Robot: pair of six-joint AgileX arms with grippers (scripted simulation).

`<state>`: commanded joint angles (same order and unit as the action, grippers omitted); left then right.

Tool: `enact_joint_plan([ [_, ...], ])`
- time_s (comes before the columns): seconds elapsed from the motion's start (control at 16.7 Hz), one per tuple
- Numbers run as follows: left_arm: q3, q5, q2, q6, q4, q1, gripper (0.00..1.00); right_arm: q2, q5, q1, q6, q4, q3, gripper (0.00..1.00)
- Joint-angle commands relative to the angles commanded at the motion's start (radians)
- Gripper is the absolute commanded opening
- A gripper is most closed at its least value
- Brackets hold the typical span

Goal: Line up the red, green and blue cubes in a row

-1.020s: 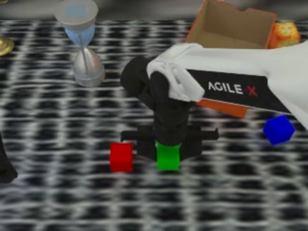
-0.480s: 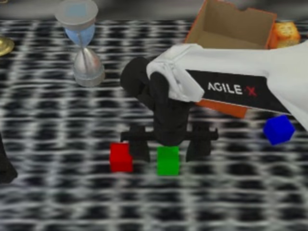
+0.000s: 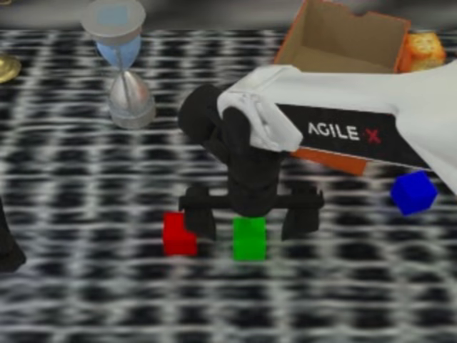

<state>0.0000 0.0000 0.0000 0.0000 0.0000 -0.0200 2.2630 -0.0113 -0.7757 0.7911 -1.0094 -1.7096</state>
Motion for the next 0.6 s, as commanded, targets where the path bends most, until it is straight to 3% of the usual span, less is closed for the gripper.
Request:
enact_joint_plan([
  [0.6, 0.0, 0.0, 0.0, 0.0, 0.0, 0.0, 1.0, -0.059, 0.001, -0.01, -0.001, -0.244, -0.184, 1.0],
])
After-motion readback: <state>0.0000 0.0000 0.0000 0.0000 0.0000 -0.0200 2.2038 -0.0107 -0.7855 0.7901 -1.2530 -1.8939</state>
